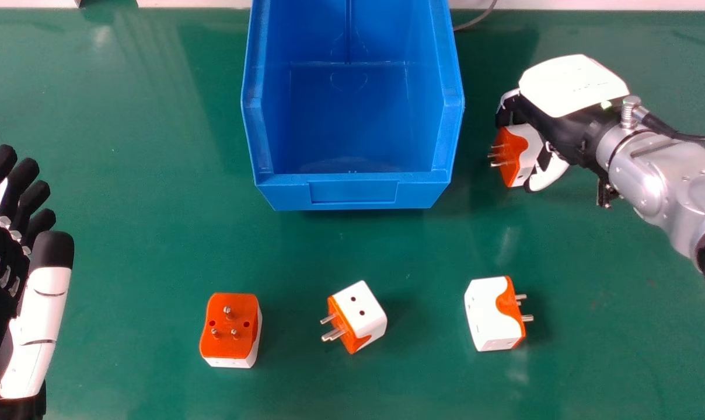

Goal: Pick all objects and put in blue box

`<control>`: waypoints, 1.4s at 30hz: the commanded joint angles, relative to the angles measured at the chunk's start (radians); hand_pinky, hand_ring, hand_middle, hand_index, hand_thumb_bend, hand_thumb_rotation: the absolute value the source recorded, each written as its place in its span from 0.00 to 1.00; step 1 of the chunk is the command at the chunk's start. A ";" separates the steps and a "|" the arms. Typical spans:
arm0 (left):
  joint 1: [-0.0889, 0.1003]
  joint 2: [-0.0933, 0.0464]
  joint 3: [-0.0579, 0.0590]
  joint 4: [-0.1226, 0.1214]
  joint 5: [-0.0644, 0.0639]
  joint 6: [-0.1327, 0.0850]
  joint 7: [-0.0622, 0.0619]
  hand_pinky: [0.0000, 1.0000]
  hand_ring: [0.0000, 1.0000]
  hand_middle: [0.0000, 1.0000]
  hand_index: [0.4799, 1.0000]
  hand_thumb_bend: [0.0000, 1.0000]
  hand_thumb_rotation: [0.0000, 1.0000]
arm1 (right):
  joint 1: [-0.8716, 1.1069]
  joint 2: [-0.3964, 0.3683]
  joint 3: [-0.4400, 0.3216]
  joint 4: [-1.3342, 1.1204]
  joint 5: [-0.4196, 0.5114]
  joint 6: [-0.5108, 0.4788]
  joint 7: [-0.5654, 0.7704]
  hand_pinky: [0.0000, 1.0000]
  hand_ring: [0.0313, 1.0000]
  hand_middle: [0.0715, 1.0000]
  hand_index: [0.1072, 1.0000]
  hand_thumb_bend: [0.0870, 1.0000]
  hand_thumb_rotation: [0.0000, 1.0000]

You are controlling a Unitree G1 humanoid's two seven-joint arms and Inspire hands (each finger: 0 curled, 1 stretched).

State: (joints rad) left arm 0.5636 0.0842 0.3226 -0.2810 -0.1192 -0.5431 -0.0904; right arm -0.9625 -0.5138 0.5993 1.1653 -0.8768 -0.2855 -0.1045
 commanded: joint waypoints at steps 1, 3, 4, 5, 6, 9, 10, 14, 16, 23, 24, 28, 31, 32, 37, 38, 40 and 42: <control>0.014 0.006 0.017 -0.028 -0.015 -0.002 -0.003 0.90 0.91 0.93 0.88 0.68 0.79 | -0.007 -0.001 0.001 0.001 0.003 0.015 -0.023 0.36 0.50 0.67 0.66 0.42 0.00; 0.021 0.009 0.019 -0.035 -0.026 0.003 -0.009 0.91 0.91 0.93 0.89 0.68 0.79 | -0.006 0.003 0.004 0.005 0.004 0.019 -0.027 0.36 0.49 0.64 0.65 0.42 0.00; 0.026 0.010 0.021 -0.044 -0.031 0.007 -0.011 0.91 0.92 0.93 0.89 0.68 0.79 | -0.006 0.006 0.004 0.007 0.005 0.021 -0.029 0.36 0.49 0.63 0.64 0.42 0.00; 0.031 0.012 0.022 -0.052 -0.036 0.012 -0.015 0.91 0.92 0.93 0.89 0.68 0.79 | -0.004 0.008 0.004 0.008 0.007 0.021 -0.032 0.36 0.49 0.63 0.64 0.42 0.00; 0.037 0.013 0.024 -0.060 -0.038 0.013 -0.018 0.92 0.92 0.93 0.89 0.69 0.79 | -0.003 0.011 0.004 0.010 0.008 0.023 -0.036 0.35 0.49 0.61 0.64 0.43 0.00; 0.049 0.007 0.027 -0.090 -0.039 0.033 -0.014 0.92 0.92 0.93 0.90 0.69 0.79 | 0.000 0.014 0.010 0.012 0.002 0.023 -0.051 0.35 0.48 0.59 0.63 0.43 0.00; 0.050 0.005 0.029 -0.093 -0.037 0.033 -0.013 0.92 0.92 0.93 0.90 0.69 0.79 | 0.003 0.014 0.009 0.013 0.004 0.016 -0.062 0.35 0.48 0.59 0.63 0.43 0.00; 0.058 0.004 0.037 -0.115 -0.027 0.051 -0.009 0.92 0.92 0.93 0.90 0.69 0.79 | 0.012 0.019 -0.002 0.019 0.020 0.000 -0.101 0.34 0.46 0.56 0.61 0.44 0.00; 0.064 0.001 0.039 -0.135 -0.024 0.072 -0.003 0.92 0.92 0.93 0.89 0.69 0.79 | 0.010 0.022 0.003 0.026 0.015 0.006 -0.107 0.33 0.45 0.55 0.59 0.44 0.00; 0.062 0.004 0.052 -0.154 -0.017 0.088 -0.008 0.92 0.92 0.92 0.89 0.70 0.80 | 0.017 0.022 -0.010 0.038 0.029 -0.023 -0.151 0.33 0.45 0.52 0.51 0.44 0.00; 0.062 0.004 0.052 -0.155 -0.017 0.090 -0.009 0.92 0.92 0.92 0.89 0.70 0.80 | 0.018 0.023 -0.011 0.039 0.030 -0.023 -0.151 0.33 0.45 0.52 0.51 0.44 0.00; 0.061 0.011 0.057 -0.155 -0.020 0.089 -0.018 0.93 0.92 0.92 0.88 0.71 0.81 | 0.017 0.024 -0.007 0.041 0.025 -0.028 -0.157 0.33 0.45 0.52 0.47 0.44 0.00; 0.059 0.010 0.058 -0.157 -0.025 0.087 -0.022 0.93 0.93 0.92 0.89 0.71 0.81 | 0.018 0.024 -0.010 0.040 0.028 -0.029 -0.159 0.33 0.45 0.51 0.45 0.44 0.00; 0.058 0.009 0.058 -0.160 -0.024 0.089 -0.021 0.93 0.93 0.92 0.89 0.71 0.81 | 0.018 0.023 -0.011 0.038 0.029 -0.030 -0.159 0.33 0.45 0.51 0.45 0.44 0.00; 0.055 0.007 0.055 -0.161 -0.021 0.097 -0.018 0.93 0.92 0.92 0.89 0.70 0.81 | 0.012 0.017 -0.010 0.037 0.027 -0.024 -0.138 0.33 0.44 0.50 0.44 0.45 0.00; 0.053 0.004 0.053 -0.162 -0.020 0.096 -0.017 0.93 0.92 0.92 0.89 0.70 0.81 | 0.011 0.016 -0.011 0.037 0.028 -0.025 -0.138 0.33 0.44 0.50 0.44 0.45 0.00; 0.052 0.000 0.051 -0.162 -0.016 0.093 -0.015 0.93 0.92 0.92 0.89 0.70 0.81 | 0.011 0.012 -0.014 0.038 0.029 -0.031 -0.140 0.33 0.44 0.51 0.43 0.45 0.00; 0.050 -0.001 0.049 -0.162 -0.014 0.094 -0.014 0.93 0.92 0.92 0.88 0.70 0.81 | 0.011 0.008 -0.013 0.038 0.027 -0.033 -0.141 0.33 0.44 0.51 0.42 0.45 0.00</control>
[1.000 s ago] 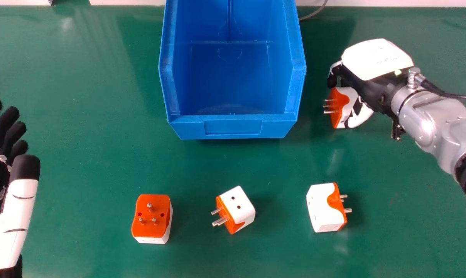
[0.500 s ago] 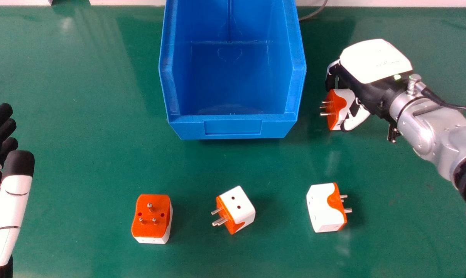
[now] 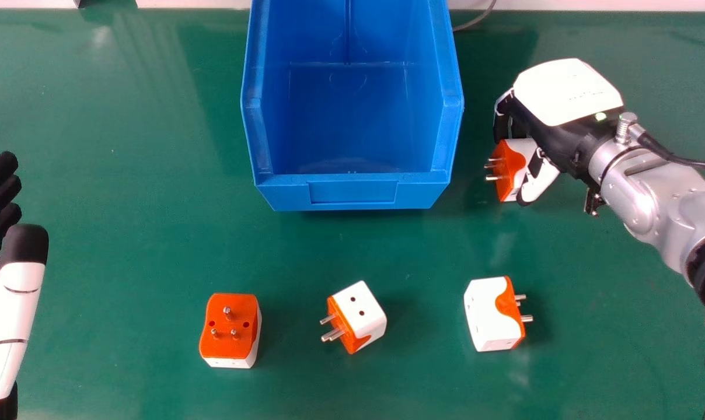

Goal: Pick all objects and put in blue box

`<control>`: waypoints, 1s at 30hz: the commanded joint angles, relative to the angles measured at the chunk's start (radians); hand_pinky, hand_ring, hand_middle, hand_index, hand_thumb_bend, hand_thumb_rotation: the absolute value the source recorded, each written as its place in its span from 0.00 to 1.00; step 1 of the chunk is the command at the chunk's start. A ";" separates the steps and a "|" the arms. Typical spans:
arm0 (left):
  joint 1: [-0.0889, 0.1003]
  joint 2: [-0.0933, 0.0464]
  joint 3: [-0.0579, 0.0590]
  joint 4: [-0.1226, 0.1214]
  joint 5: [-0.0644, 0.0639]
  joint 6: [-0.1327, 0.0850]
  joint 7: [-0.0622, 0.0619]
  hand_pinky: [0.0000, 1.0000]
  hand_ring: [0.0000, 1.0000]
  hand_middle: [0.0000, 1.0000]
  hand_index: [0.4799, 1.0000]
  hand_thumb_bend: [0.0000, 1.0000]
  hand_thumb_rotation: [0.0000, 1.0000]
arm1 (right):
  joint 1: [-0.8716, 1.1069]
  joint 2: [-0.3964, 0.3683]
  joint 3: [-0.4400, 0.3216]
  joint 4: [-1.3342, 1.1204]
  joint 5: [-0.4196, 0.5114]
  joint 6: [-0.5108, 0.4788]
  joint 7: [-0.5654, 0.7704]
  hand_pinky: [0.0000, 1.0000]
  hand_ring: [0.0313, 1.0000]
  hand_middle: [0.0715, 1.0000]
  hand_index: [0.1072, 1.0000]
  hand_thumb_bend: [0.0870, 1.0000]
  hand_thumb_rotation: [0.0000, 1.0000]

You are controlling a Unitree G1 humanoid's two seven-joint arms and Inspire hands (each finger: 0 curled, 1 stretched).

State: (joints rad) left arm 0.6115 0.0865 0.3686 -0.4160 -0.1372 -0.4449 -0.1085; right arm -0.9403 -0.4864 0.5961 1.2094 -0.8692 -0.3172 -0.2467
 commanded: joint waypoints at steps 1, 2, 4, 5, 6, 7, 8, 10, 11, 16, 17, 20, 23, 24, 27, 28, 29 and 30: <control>0.001 -0.003 0.003 -0.024 0.004 -0.007 0.003 0.93 0.92 0.92 0.88 0.70 0.81 | -0.013 -0.020 -0.012 -0.007 0.021 0.000 0.008 0.33 0.44 0.51 0.42 0.45 0.00; 0.000 -0.003 0.003 -0.022 0.004 -0.009 0.002 0.93 0.92 0.92 0.88 0.70 0.81 | -0.013 -0.021 -0.014 -0.007 0.023 0.001 0.013 0.33 0.44 0.51 0.42 0.45 0.00; -0.002 -0.006 -0.001 -0.024 0.007 -0.006 0.004 0.93 0.92 0.92 0.88 0.70 0.81 | -0.014 -0.027 -0.017 -0.010 0.024 -0.002 0.014 0.33 0.44 0.51 0.42 0.45 0.00; -0.003 -0.008 -0.002 -0.026 0.008 -0.003 0.006 0.93 0.92 0.92 0.88 0.71 0.81 | -0.015 -0.030 -0.017 -0.008 0.023 -0.006 0.012 0.33 0.44 0.51 0.42 0.45 0.00; -0.004 -0.009 -0.003 -0.024 0.009 -0.007 0.006 0.93 0.92 0.92 0.88 0.71 0.81 | -0.016 -0.033 -0.018 -0.009 0.023 -0.008 0.013 0.33 0.44 0.51 0.42 0.45 0.00; -0.005 -0.009 -0.004 -0.023 0.012 -0.008 0.006 0.93 0.92 0.92 0.88 0.71 0.81 | -0.016 -0.036 -0.019 -0.010 0.024 -0.011 0.014 0.33 0.44 0.50 0.42 0.45 0.00; -0.005 -0.010 -0.005 -0.022 0.013 -0.010 0.006 0.93 0.92 0.92 0.88 0.71 0.81 | -0.016 -0.040 -0.019 -0.011 0.024 -0.016 0.011 0.33 0.44 0.50 0.42 0.45 0.00; -0.007 -0.012 -0.008 -0.021 0.012 -0.010 0.005 0.93 0.92 0.92 0.88 0.71 0.81 | -0.014 -0.047 -0.026 -0.020 0.031 -0.021 0.017 0.33 0.44 0.50 0.41 0.45 0.00; -0.008 -0.013 -0.009 -0.021 0.011 -0.009 0.005 0.93 0.92 0.92 0.88 0.71 0.81 | -0.014 -0.049 -0.029 -0.022 0.032 -0.023 0.018 0.33 0.44 0.50 0.41 0.45 0.00; -0.006 -0.025 -0.017 -0.027 0.014 -0.002 0.007 0.93 0.92 0.92 0.88 0.71 0.80 | -0.009 -0.076 -0.038 -0.043 0.034 -0.047 0.019 0.33 0.44 0.50 0.42 0.45 0.00; -0.006 -0.027 -0.019 -0.029 0.012 0.001 0.006 0.93 0.92 0.92 0.88 0.71 0.80 | -0.007 -0.082 -0.040 -0.047 0.034 -0.053 0.016 0.33 0.44 0.50 0.41 0.45 0.00; -0.006 -0.034 -0.024 -0.032 0.017 0.006 0.012 0.93 0.92 0.92 0.88 0.71 0.80 | -0.001 -0.102 -0.050 -0.070 0.039 -0.062 0.021 0.33 0.44 0.50 0.41 0.45 0.00; -0.010 -0.038 -0.029 -0.030 0.022 0.009 0.015 0.93 0.92 0.92 0.88 0.70 0.80 | 0.013 -0.131 -0.072 -0.107 0.055 -0.093 0.024 0.33 0.44 0.51 0.41 0.45 0.00; -0.013 -0.041 -0.031 -0.028 0.023 0.009 0.016 0.93 0.92 0.92 0.88 0.70 0.79 | 0.019 -0.142 -0.078 -0.125 0.060 -0.101 0.030 0.32 0.44 0.51 0.41 0.45 0.00; -0.035 -0.038 -0.035 0.004 0.016 -0.021 0.008 0.93 0.92 0.92 0.89 0.70 0.79 | 0.045 -0.174 -0.105 -0.189 0.079 -0.107 0.047 0.32 0.44 0.51 0.41 0.44 0.00; -0.043 -0.036 -0.036 0.014 0.017 -0.027 0.007 0.93 0.92 0.92 0.89 0.70 0.79 | 0.057 -0.182 -0.118 -0.212 0.087 -0.109 0.051 0.32 0.44 0.51 0.41 0.44 0.00; -0.049 -0.035 -0.037 0.022 0.018 -0.033 0.006 0.93 0.93 0.92 0.89 0.70 0.79 | 0.068 -0.192 -0.128 -0.235 0.091 -0.113 0.054 0.32 0.44 0.51 0.41 0.44 0.00; -0.057 -0.034 -0.038 0.031 0.020 -0.036 0.006 0.93 0.93 0.92 0.89 0.70 0.79 | 0.084 -0.205 -0.139 -0.265 0.096 -0.121 0.054 0.32 0.44 0.51 0.41 0.44 0.00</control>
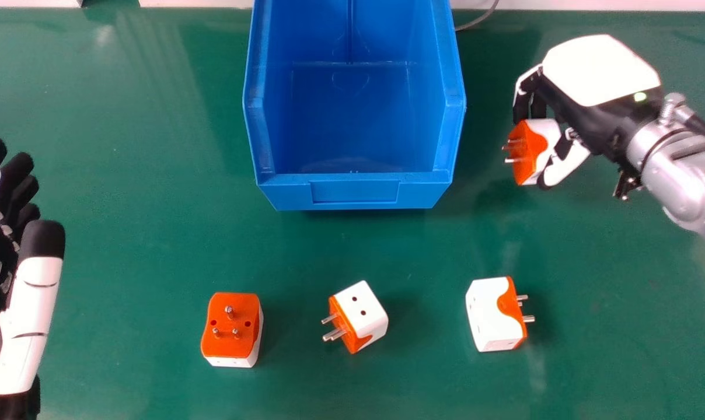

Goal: Pick all objects and put in blue box

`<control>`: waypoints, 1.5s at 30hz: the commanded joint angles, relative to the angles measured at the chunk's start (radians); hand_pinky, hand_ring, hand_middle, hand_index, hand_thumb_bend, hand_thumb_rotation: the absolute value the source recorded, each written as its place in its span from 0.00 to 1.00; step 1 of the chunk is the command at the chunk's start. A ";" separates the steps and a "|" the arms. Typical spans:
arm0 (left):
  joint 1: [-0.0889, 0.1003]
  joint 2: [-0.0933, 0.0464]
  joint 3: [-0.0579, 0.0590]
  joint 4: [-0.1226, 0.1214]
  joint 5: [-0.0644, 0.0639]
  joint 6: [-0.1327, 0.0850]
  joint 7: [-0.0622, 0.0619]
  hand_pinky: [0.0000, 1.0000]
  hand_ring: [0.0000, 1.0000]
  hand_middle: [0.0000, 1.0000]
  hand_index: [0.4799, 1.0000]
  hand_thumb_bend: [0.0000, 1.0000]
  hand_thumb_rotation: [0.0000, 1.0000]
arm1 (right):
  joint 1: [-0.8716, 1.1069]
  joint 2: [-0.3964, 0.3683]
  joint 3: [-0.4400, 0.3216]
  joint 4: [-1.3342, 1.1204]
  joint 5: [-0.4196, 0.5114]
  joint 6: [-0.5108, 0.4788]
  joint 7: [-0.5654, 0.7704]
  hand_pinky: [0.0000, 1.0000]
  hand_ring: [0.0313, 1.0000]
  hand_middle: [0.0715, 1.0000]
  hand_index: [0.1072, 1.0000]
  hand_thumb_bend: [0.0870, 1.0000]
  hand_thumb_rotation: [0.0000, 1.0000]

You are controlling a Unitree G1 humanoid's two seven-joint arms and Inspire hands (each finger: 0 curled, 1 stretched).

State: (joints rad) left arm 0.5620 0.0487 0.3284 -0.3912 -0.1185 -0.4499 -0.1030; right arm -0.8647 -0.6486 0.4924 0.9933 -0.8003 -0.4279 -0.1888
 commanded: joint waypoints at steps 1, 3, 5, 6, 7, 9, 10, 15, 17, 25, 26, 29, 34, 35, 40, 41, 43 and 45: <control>-0.013 0.004 0.001 0.013 0.004 -0.033 0.001 0.93 0.92 0.92 0.89 0.70 0.78 | 0.024 -0.056 -0.045 -0.081 0.034 -0.015 0.002 0.33 0.44 0.51 0.41 0.44 0.00; -0.026 0.005 0.000 0.029 0.011 -0.042 0.002 0.93 0.92 0.92 0.89 0.70 0.78 | 0.063 -0.080 -0.072 -0.148 0.055 -0.025 0.016 0.33 0.44 0.51 0.41 0.44 0.00; -0.035 0.005 -0.001 0.036 0.017 -0.041 0.005 0.93 0.92 0.93 0.89 0.70 0.78 | 0.117 -0.104 -0.107 -0.238 0.075 -0.017 0.039 0.33 0.44 0.52 0.41 0.44 0.00; -0.040 0.006 -0.001 0.040 0.019 -0.040 0.006 0.93 0.92 0.93 0.89 0.70 0.78 | 0.149 -0.114 -0.126 -0.289 0.084 -0.008 0.047 0.33 0.44 0.52 0.41 0.44 0.00; -0.048 0.007 -0.002 0.045 0.017 -0.039 0.006 0.93 0.92 0.93 0.89 0.70 0.78 | 0.179 -0.121 -0.143 -0.334 0.090 0.000 0.050 0.33 0.44 0.52 0.41 0.44 0.00; -0.063 0.009 -0.005 0.055 0.018 -0.032 0.007 0.92 0.92 0.93 0.89 0.70 0.78 | 0.253 -0.136 -0.182 -0.445 0.091 0.019 0.044 0.33 0.45 0.52 0.41 0.44 0.00; -0.071 0.011 -0.006 0.061 0.020 -0.031 0.008 0.92 0.92 0.93 0.89 0.69 0.78 | 0.277 -0.139 -0.196 -0.483 0.089 0.031 0.047 0.33 0.44 0.52 0.41 0.44 0.00; -0.100 0.017 -0.005 0.084 0.053 -0.038 0.020 0.92 0.92 0.93 0.90 0.69 0.78 | 0.464 -0.153 -0.295 -0.738 0.122 0.076 0.094 0.33 0.44 0.52 0.41 0.44 0.00; -0.108 0.019 -0.006 0.089 0.051 -0.039 0.020 0.92 0.93 0.94 0.90 0.70 0.78 | 0.522 -0.153 -0.327 -0.815 0.121 0.089 0.104 0.33 0.44 0.51 0.41 0.44 0.00; -0.132 0.025 -0.009 0.097 0.077 -0.039 0.028 0.92 0.93 0.94 0.90 0.70 0.79 | 0.720 -0.141 -0.435 -1.080 0.133 0.109 0.159 0.32 0.43 0.51 0.41 0.44 0.00; -0.136 0.027 -0.008 0.100 0.087 -0.043 0.031 0.91 0.93 0.94 0.90 0.71 0.79 | 0.746 -0.138 -0.448 -1.115 0.143 0.113 0.175 0.32 0.42 0.51 0.42 0.44 0.00; -0.145 0.024 -0.007 0.102 0.091 -0.044 0.034 0.91 0.92 0.94 0.90 0.71 0.80 | 0.823 -0.128 -0.487 -1.222 0.176 0.121 0.225 0.32 0.42 0.50 0.43 0.44 0.00; -0.159 0.023 -0.012 0.116 0.080 -0.053 0.032 0.89 0.91 0.92 0.88 0.71 0.80 | 0.897 -0.109 -0.526 -1.326 0.200 0.088 0.253 0.31 0.41 0.49 0.45 0.44 0.00; -0.164 0.026 -0.012 0.126 0.084 -0.061 0.033 0.89 0.91 0.92 0.88 0.71 0.80 | 0.906 -0.105 -0.530 -1.343 0.206 0.085 0.264 0.31 0.41 0.49 0.45 0.44 0.00; -0.177 0.033 -0.014 0.144 0.097 -0.077 0.034 0.85 0.89 0.91 0.85 0.69 0.79 | 0.932 -0.079 -0.527 -1.406 0.227 0.039 0.290 0.31 0.40 0.48 0.46 0.44 0.00; -0.176 0.036 -0.013 0.144 0.099 -0.077 0.033 0.84 0.88 0.90 0.84 0.68 0.79 | 0.934 -0.075 -0.524 -1.413 0.229 0.027 0.294 0.30 0.39 0.48 0.47 0.44 0.00; -0.175 0.042 -0.012 0.146 0.108 -0.072 0.033 0.84 0.88 0.90 0.84 0.68 0.79 | 0.930 -0.057 -0.509 -1.429 0.246 0.017 0.313 0.30 0.39 0.48 0.47 0.44 0.00; -0.175 0.046 -0.015 0.149 0.095 -0.073 0.027 0.84 0.88 0.90 0.84 0.68 0.79 | 0.913 -0.032 -0.486 -1.434 0.255 -0.001 0.321 0.30 0.39 0.48 0.47 0.44 0.00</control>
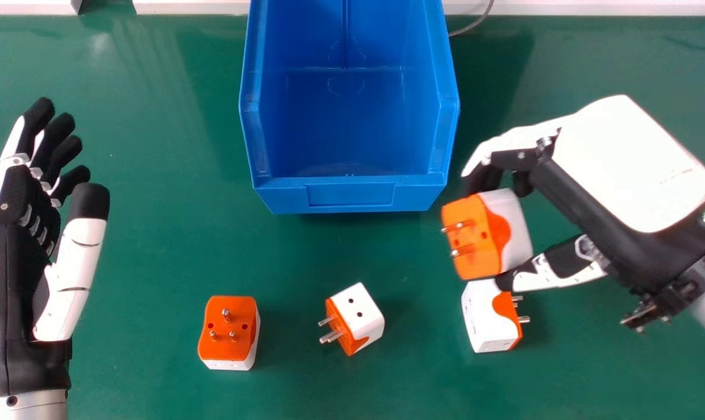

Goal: Pick all objects and put in blue box

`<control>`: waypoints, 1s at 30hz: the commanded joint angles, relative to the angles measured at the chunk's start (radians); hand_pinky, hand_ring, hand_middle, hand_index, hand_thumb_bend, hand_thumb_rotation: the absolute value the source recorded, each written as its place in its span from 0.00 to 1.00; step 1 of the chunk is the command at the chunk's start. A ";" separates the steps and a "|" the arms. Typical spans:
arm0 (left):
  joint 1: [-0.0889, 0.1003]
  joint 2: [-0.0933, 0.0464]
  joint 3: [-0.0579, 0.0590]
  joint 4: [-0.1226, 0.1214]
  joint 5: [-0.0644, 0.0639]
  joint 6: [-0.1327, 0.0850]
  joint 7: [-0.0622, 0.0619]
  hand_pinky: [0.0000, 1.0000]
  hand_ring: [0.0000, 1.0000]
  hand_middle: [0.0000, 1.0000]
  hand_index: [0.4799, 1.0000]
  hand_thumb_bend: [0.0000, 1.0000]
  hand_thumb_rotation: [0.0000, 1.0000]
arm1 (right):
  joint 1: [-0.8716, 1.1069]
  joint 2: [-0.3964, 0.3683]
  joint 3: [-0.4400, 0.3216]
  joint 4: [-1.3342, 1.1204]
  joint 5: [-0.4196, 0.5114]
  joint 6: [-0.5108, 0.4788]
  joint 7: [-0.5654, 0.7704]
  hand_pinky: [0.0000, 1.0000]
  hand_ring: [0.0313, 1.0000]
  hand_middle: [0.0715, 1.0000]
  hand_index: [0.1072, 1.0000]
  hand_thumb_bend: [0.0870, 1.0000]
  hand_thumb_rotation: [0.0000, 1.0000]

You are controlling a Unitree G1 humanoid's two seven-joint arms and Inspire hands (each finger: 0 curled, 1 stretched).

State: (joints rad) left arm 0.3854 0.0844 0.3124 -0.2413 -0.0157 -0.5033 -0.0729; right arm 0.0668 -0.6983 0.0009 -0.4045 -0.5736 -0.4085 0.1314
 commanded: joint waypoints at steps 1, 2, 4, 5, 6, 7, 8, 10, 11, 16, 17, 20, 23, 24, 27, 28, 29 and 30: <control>0.000 0.013 -0.001 0.001 -0.013 -0.021 -0.005 0.84 0.88 0.90 0.84 0.67 0.80 | -0.031 0.030 0.017 -0.035 0.029 -0.028 0.004 0.31 0.39 0.48 0.47 0.44 0.00; -0.002 0.016 -0.002 0.006 -0.018 -0.026 -0.008 0.84 0.88 0.90 0.84 0.67 0.80 | -0.042 0.042 0.027 -0.034 0.025 -0.034 0.006 0.31 0.39 0.48 0.47 0.44 0.00; -0.007 0.020 0.000 0.019 -0.012 -0.040 -0.006 0.84 0.89 0.90 0.84 0.67 0.79 | -0.063 0.064 0.045 -0.033 0.012 -0.048 0.006 0.31 0.39 0.48 0.46 0.44 0.00; -0.008 0.021 0.000 0.022 -0.008 -0.044 -0.004 0.84 0.89 0.91 0.85 0.67 0.80 | -0.076 0.077 0.058 -0.035 0.008 -0.047 0.011 0.31 0.40 0.48 0.45 0.44 0.00; -0.008 0.019 0.000 0.021 -0.008 -0.044 -0.002 0.84 0.89 0.91 0.85 0.67 0.80 | -0.089 0.091 0.070 -0.034 0.009 -0.048 0.016 0.31 0.40 0.48 0.45 0.44 0.00; -0.008 0.019 0.000 0.020 -0.008 -0.041 -0.001 0.84 0.89 0.91 0.85 0.67 0.80 | -0.103 0.104 0.083 -0.034 0.007 -0.042 0.024 0.31 0.40 0.48 0.45 0.44 0.00; -0.008 0.019 -0.001 0.017 -0.007 -0.038 0.001 0.84 0.89 0.91 0.85 0.67 0.80 | -0.117 0.117 0.096 -0.032 0.007 -0.037 0.032 0.31 0.40 0.48 0.45 0.44 0.00; -0.008 0.018 0.000 0.014 -0.002 -0.034 0.005 0.84 0.89 0.91 0.85 0.67 0.80 | -0.142 0.137 0.117 -0.027 0.010 -0.027 0.053 0.31 0.40 0.48 0.44 0.44 0.00; -0.008 0.016 0.001 0.012 0.003 -0.033 0.010 0.84 0.89 0.91 0.85 0.67 0.80 | -0.156 0.149 0.129 -0.022 0.006 -0.025 0.059 0.31 0.40 0.48 0.44 0.44 0.00; -0.003 0.017 -0.010 -0.003 -0.011 -0.016 0.008 0.83 0.89 0.90 0.84 0.67 0.80 | -0.233 0.201 0.185 0.041 -0.024 -0.050 0.051 0.31 0.40 0.48 0.43 0.45 0.00; -0.003 0.018 -0.011 -0.004 -0.011 -0.014 0.008 0.83 0.89 0.91 0.85 0.68 0.80 | -0.251 0.209 0.197 0.057 -0.035 -0.051 0.054 0.31 0.40 0.48 0.43 0.45 0.00; -0.003 0.018 -0.011 -0.004 -0.013 -0.012 0.010 0.83 0.89 0.91 0.85 0.68 0.80 | -0.315 0.228 0.229 0.116 -0.083 -0.055 0.048 0.31 0.40 0.48 0.43 0.45 0.00; -0.003 0.019 -0.011 -0.001 -0.013 -0.015 0.010 0.83 0.89 0.91 0.85 0.67 0.80 | -0.367 0.245 0.249 0.167 -0.126 -0.053 0.037 0.31 0.40 0.48 0.42 0.45 0.00; -0.003 0.019 -0.012 -0.001 -0.014 -0.017 0.010 0.83 0.89 0.91 0.85 0.67 0.80 | -0.389 0.254 0.257 0.188 -0.145 -0.048 0.030 0.32 0.40 0.48 0.42 0.45 0.00; -0.001 0.018 -0.013 -0.001 -0.011 -0.018 0.011 0.83 0.89 0.91 0.86 0.66 0.79 | -0.462 0.278 0.283 0.259 -0.200 -0.038 0.009 0.32 0.40 0.48 0.43 0.45 0.00; -0.001 0.018 -0.013 0.000 -0.008 -0.019 0.012 0.83 0.89 0.91 0.86 0.66 0.79 | -0.483 0.286 0.290 0.280 -0.216 -0.036 0.000 0.32 0.40 0.48 0.43 0.45 0.00; -0.001 0.018 -0.013 0.000 -0.008 -0.019 0.013 0.83 0.89 0.91 0.86 0.66 0.79 | -0.509 0.296 0.298 0.306 -0.231 -0.025 -0.002 0.31 0.40 0.48 0.43 0.45 0.00; -0.002 0.017 -0.013 -0.001 -0.006 -0.016 0.014 0.83 0.89 0.91 0.86 0.66 0.79 | -0.546 0.307 0.307 0.341 -0.252 -0.014 -0.007 0.31 0.40 0.48 0.43 0.45 0.00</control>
State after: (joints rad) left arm 0.3824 0.0958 0.2979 -0.2209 -0.0195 -0.5078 -0.0621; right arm -0.4141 -0.4090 0.3059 -0.0796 -0.8121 -0.4331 0.1543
